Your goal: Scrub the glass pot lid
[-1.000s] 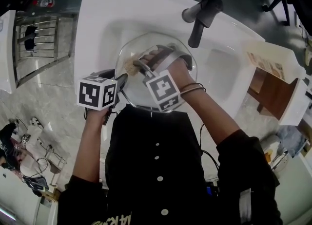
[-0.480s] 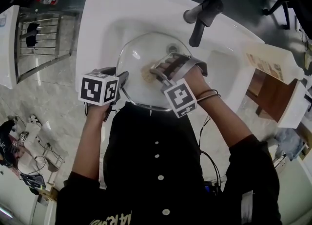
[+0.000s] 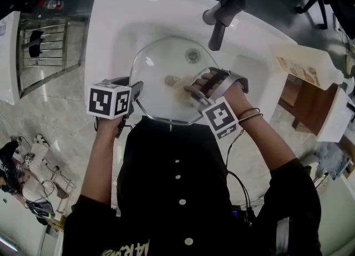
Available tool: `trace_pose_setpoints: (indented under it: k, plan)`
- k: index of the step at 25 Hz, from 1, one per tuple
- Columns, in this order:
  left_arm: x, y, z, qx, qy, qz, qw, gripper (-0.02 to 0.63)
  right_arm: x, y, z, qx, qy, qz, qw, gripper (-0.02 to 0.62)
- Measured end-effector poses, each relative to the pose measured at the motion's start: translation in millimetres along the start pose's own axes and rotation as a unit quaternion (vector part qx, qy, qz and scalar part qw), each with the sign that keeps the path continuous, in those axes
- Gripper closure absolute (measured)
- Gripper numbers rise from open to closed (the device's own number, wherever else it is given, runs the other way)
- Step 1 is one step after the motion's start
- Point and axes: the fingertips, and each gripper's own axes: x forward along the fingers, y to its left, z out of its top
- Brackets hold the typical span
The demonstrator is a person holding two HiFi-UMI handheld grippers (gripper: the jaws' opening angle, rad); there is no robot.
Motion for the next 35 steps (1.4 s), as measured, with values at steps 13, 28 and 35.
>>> trace_pose_setpoints:
  k: [13,28,35]
  plan:
    - [-1,-1,1,-0.008,-0.010,-0.007,0.9999,0.410,-37,49,-11,-0.004,0.007,0.104,0.995,0.468]
    - [-11,-1,12,-0.121,-0.030,-0.107,0.9864,0.459,-42,46,-12,-0.023,0.014,0.121,0.992,0.463]
    - [-15,-4,17,-0.248,-0.025,-0.219,0.9433,0.492,-21,-37,38,0.022,-0.053,-0.077,0.995,0.463]
